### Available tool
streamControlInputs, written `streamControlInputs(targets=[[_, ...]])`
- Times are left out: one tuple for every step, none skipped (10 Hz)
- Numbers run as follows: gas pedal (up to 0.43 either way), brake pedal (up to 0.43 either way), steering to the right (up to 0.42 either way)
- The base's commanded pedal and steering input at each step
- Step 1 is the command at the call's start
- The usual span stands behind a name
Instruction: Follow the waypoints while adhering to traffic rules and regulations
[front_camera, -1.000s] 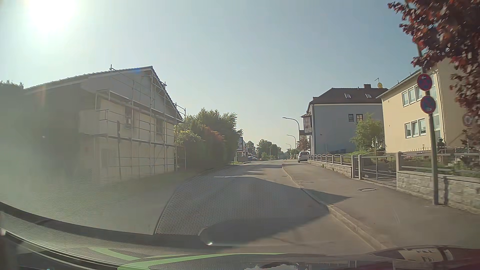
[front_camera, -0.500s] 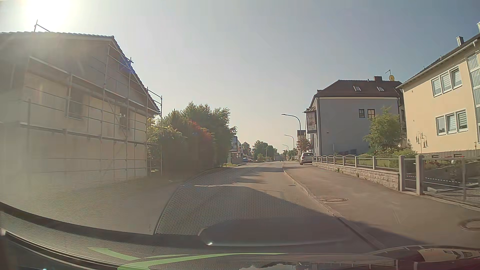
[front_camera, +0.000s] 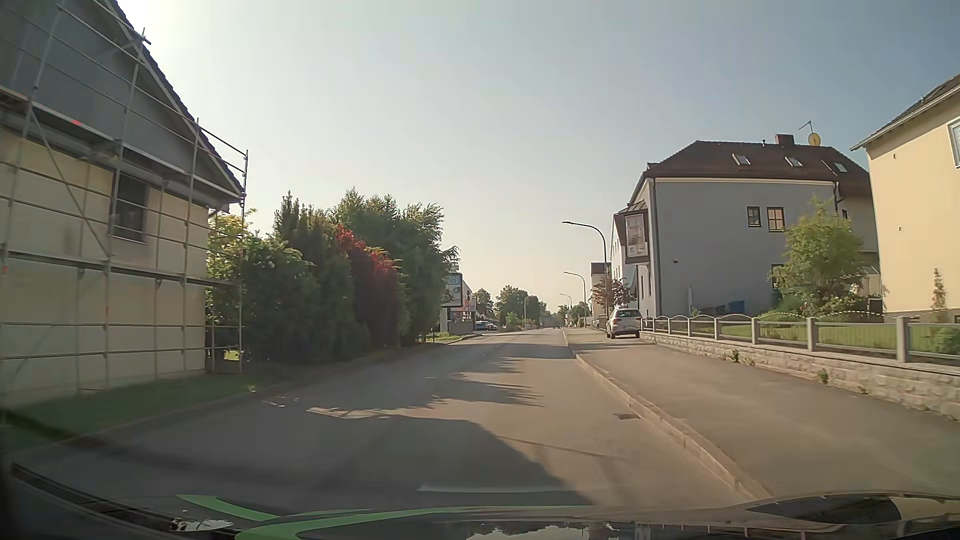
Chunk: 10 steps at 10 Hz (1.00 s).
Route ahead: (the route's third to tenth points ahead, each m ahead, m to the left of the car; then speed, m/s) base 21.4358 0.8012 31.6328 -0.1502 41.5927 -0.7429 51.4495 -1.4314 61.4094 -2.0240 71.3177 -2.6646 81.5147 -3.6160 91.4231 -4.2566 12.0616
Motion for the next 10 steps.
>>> streamControlInputs(targets=[[0.138, 0.000, 0.011], [0.138, 0.000, 0.011], [0.138, 0.000, 0.011], [0.138, 0.000, 0.011], [0.138, 0.000, 0.012], [0.138, 0.000, 0.016], [0.150, 0.000, 0.018], [0.150, 0.000, 0.019], [0.150, 0.000, 0.019], [0.150, 0.000, 0.019]])
